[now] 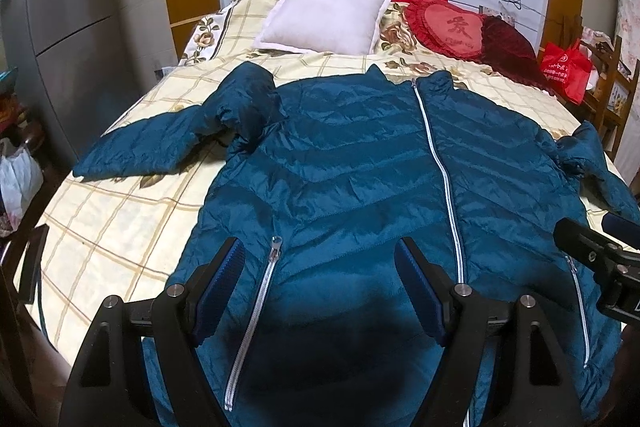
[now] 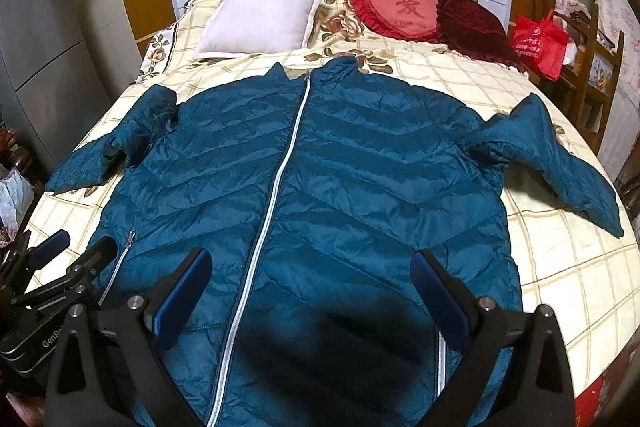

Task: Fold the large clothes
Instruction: 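Lower the left tool onto the jacket sleeve and grasp it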

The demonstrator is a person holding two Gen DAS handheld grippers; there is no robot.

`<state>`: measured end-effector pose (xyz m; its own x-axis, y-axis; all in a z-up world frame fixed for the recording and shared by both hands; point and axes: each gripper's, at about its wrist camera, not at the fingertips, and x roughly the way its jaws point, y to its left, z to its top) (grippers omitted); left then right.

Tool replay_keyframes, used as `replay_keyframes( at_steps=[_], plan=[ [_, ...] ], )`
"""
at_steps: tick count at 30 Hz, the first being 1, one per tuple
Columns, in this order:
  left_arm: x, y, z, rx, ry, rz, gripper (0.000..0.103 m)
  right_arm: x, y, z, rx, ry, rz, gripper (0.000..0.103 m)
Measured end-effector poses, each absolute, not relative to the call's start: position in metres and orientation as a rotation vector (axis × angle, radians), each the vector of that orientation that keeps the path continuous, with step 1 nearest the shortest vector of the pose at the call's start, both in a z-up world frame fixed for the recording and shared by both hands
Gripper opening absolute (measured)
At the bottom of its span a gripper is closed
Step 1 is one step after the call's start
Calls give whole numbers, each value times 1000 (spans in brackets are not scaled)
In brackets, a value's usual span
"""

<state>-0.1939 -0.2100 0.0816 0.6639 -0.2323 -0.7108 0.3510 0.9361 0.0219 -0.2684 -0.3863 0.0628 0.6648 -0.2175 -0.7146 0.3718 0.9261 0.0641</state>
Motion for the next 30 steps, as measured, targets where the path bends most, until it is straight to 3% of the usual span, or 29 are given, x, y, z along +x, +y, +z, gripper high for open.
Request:
replay_keyframes(
  at_steps=[30],
  plan=[
    [-77, -229, 86, 154, 766, -300, 54, -133, -429, 74, 201, 785, -319, 101]
  ],
)
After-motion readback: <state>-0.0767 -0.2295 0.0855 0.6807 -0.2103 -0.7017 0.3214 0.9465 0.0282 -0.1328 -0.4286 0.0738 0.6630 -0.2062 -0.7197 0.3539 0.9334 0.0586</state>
